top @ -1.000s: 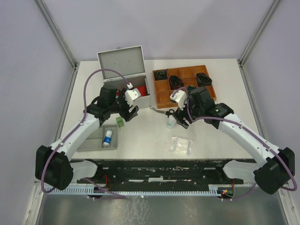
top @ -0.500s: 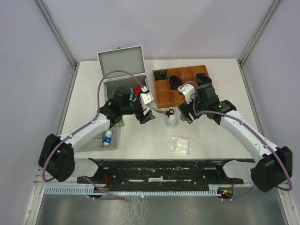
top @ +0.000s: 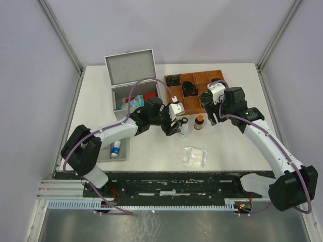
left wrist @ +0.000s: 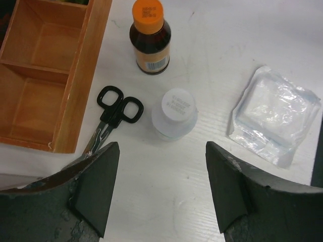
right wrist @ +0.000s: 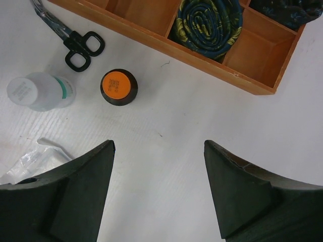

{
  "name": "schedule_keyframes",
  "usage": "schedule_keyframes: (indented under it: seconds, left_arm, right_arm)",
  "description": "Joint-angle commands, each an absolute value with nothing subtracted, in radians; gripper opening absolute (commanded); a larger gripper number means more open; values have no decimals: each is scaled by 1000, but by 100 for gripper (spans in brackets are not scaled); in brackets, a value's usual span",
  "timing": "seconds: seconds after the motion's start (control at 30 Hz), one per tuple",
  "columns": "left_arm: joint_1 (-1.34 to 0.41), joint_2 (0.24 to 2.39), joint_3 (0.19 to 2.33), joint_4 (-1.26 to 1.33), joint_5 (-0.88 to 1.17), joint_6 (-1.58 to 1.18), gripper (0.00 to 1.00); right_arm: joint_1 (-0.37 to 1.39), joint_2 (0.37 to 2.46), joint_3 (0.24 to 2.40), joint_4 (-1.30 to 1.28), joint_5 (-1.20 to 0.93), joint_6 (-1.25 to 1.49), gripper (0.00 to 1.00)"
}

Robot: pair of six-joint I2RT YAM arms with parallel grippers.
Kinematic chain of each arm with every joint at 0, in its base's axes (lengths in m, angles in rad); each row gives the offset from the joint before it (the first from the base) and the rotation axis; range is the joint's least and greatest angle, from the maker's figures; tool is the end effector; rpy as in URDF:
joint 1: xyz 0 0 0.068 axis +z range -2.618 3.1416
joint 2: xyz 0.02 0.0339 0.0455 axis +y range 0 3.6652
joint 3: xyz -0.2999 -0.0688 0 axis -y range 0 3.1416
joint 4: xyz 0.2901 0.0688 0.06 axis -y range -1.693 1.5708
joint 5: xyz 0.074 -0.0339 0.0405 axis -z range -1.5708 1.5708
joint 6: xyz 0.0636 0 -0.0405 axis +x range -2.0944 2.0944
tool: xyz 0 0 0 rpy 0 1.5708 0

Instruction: Organize the medicine kit

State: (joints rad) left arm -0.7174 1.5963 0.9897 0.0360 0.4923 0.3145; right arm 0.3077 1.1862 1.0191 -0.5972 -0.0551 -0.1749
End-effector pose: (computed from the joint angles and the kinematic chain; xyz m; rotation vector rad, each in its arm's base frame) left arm 0.2889 -0.2920 0.2270 1.3115 1.7167 -0.7609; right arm 0.2875 0.0950 0.3072 -0.5852 2.2629 0.1304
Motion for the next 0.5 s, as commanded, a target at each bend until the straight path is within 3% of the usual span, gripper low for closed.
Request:
schedule_keyframes:
  seconds: [0.0,0.2,0.47]
  left_arm:
    - [-716,1608,1002,54,380,362,75]
    - [-689,1615,963,27,389,439,70]
    - [-644,1695,985,-63,417,636,71]
  right_arm:
    - [305,1172,1056,-567,-67,-161,80]
    - [305,1179,1057,-575,-101,-169,80]
    - [306,1185,1059,-585,-131,-178,80]
